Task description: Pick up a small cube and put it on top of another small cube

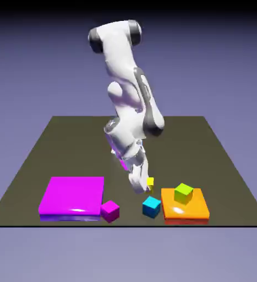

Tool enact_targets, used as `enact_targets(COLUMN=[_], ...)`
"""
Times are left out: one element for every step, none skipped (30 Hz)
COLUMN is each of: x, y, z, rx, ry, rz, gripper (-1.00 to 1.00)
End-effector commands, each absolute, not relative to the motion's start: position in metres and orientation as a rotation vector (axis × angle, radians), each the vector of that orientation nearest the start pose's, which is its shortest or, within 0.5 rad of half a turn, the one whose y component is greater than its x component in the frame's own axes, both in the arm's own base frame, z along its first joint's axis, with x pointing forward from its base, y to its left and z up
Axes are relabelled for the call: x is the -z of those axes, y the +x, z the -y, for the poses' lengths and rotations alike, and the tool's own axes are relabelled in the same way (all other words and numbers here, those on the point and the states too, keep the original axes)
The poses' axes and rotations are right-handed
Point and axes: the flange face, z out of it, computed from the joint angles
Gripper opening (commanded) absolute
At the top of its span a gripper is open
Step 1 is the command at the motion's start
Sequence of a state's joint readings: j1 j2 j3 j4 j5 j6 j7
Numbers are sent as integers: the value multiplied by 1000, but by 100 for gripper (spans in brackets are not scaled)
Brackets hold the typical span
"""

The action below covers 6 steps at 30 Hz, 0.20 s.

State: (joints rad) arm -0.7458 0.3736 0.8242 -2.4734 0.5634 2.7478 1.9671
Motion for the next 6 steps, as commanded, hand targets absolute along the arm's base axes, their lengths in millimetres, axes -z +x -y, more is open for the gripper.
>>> enact_targets(x=[-178, -166, -164, -164, -164, -175], y=[471, 471, 470, 470, 470, 471], z=[-42, -46, -47, -47, -47, -43], rx=[-635, -634, -634, -634, -634, -635], ry=[-965, -966, -967, -967, -967, -966], rz=[-2699, -2701, -2701, -2701, -2701, -2699], gripper=[-100, -100, -100, 100, 100, 100])
